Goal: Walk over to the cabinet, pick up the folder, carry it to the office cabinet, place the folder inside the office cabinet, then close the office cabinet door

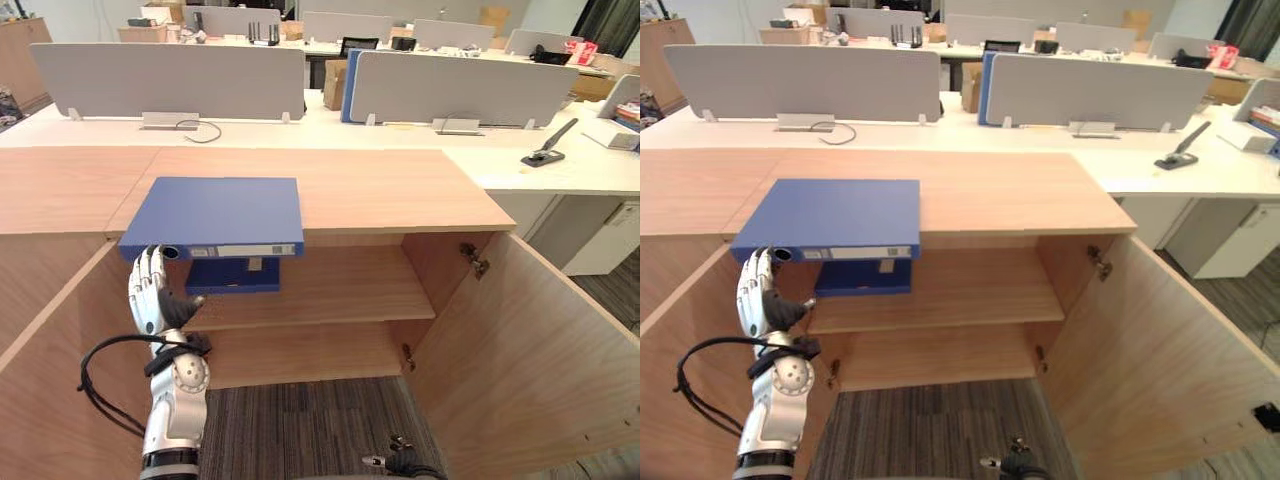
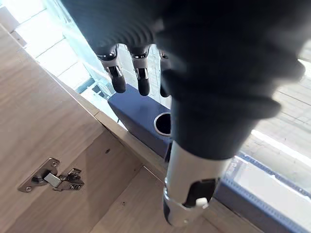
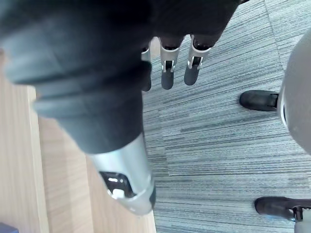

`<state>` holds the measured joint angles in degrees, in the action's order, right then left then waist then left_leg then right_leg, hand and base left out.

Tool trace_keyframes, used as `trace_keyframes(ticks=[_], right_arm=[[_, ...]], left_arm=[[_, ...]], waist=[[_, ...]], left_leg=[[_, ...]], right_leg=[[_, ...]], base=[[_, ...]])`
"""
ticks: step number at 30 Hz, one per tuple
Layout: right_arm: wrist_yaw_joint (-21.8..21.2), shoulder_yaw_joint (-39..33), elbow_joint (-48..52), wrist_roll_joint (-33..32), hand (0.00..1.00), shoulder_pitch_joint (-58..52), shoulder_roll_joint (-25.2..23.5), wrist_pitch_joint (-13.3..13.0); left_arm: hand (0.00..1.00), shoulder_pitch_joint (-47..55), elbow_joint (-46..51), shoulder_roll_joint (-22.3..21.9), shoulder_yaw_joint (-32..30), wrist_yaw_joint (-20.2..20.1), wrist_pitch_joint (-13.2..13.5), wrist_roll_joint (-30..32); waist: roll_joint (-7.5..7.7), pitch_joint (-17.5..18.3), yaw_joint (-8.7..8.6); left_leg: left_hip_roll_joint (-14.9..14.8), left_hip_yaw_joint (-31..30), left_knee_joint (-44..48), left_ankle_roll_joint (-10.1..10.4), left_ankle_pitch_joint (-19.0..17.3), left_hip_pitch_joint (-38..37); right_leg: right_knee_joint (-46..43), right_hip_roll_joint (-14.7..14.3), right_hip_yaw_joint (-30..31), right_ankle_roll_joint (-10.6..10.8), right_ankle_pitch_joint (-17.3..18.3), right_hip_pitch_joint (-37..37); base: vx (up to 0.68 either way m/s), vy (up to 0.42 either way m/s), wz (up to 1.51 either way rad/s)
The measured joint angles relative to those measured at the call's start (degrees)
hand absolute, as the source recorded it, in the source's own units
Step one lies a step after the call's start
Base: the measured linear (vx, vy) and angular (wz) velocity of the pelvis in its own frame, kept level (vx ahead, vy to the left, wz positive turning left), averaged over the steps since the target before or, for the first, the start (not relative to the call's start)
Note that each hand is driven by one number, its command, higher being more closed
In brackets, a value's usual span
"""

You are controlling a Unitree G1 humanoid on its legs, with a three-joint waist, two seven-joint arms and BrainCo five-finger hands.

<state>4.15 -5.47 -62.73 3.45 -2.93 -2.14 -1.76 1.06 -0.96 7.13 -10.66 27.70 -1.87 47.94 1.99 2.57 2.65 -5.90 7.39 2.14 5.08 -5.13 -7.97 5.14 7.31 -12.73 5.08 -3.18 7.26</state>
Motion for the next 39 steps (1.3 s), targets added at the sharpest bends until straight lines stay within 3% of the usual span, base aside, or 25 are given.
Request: trace_keyframes(ticks=[7,12,30,39], right_arm=[[-1.3,-0.1,-0.6,0.2,0.00,0.0,2.3,0.5],[-1.2,-2.3,-1.6,0.3,0.00,-0.1,3.7,0.4],[-1.2,-4.4,-2.3,2.2,0.00,0.1,4.2,-0.1],[-0.6,-8.3,-3.1,2.3,0.00,0.5,4.6,0.1]], left_arm=[[0.00,-0.8,-3.2,4.4,0.4,-1.3,0.2,3.6],[0.00,-2.8,-5.2,8.4,0.1,-1.2,0.2,4.1],[0.00,-3.0,-5.2,8.7,-0.5,0.1,0.1,4.6],[0.00,-3.2,-5.2,9.0,4.6,0.3,1.8,5.9]], waist=[[-0.30,-0.2,-0.73],[-1.35,-0.8,-1.96],[-2.19,-0.8,-3.08],[-2.89,-1.0,-3.33]], left_leg=[[0.2,0.3,-0.1,-0.1,0.1,0.0],[0.5,0.2,-0.3,-0.3,0.2,0.1],[1.7,0.2,-0.9,-1.3,0.2,0.1],[1.8,0.0,-0.9,-1.3,0.3,0.2]], right_leg=[[0.1,0.1,0.5,0.1,-0.3,-0.4],[0.1,0.3,0.5,0.2,-0.4,-0.5],[0.1,1.2,0.5,-0.2,-0.8,-1.1],[0.0,1.3,0.4,-0.2,-0.8,-1.1]], base=[[-0.03,0.022,-0.05],[0.00,0.032,0.00],[-0.01,0.028,0.00],[0.00,0.000,0.00]])
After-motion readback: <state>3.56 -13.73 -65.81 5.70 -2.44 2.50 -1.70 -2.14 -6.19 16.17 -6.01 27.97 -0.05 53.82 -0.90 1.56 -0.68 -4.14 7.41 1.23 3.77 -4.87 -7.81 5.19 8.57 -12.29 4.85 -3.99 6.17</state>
